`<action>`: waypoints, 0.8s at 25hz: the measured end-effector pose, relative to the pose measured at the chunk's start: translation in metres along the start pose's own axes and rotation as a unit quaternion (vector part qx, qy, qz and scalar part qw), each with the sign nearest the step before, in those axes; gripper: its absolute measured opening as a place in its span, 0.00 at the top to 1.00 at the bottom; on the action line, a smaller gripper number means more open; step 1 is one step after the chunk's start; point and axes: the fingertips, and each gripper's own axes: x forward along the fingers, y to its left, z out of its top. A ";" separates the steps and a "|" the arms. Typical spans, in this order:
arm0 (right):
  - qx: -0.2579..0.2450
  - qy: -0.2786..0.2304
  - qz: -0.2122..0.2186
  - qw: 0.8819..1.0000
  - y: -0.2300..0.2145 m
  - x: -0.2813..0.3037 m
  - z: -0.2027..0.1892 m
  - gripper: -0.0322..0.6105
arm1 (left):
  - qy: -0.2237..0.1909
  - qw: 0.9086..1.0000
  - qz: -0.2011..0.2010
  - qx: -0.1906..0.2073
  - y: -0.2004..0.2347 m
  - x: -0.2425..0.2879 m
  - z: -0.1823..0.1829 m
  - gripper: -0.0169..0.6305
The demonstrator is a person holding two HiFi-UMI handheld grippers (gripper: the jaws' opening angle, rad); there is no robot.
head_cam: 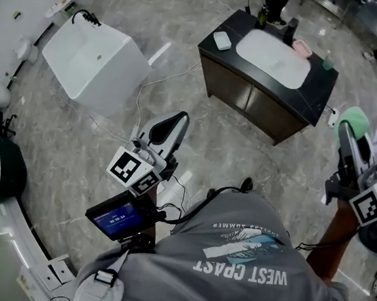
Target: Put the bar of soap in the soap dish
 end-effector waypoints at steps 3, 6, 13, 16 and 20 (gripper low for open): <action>0.008 0.004 0.012 1.000 -0.021 0.015 0.002 0.76 | 0.008 1.000 0.014 0.002 0.005 0.013 -0.001 0.96; -0.017 0.006 0.031 0.999 -0.038 0.035 0.023 0.76 | 0.012 1.000 0.026 0.004 0.010 0.037 0.001 0.96; -0.015 0.002 0.051 0.999 -0.095 0.054 0.038 0.76 | 0.018 0.999 0.025 0.009 -0.003 0.104 -0.004 0.96; -0.011 0.012 0.064 0.998 -0.115 0.064 0.039 0.76 | 0.017 0.999 0.035 -0.012 -0.002 0.124 -0.011 0.96; -0.008 0.017 0.078 0.997 -0.137 0.079 0.040 0.76 | 0.021 0.999 0.030 -0.025 -0.004 0.159 -0.017 0.96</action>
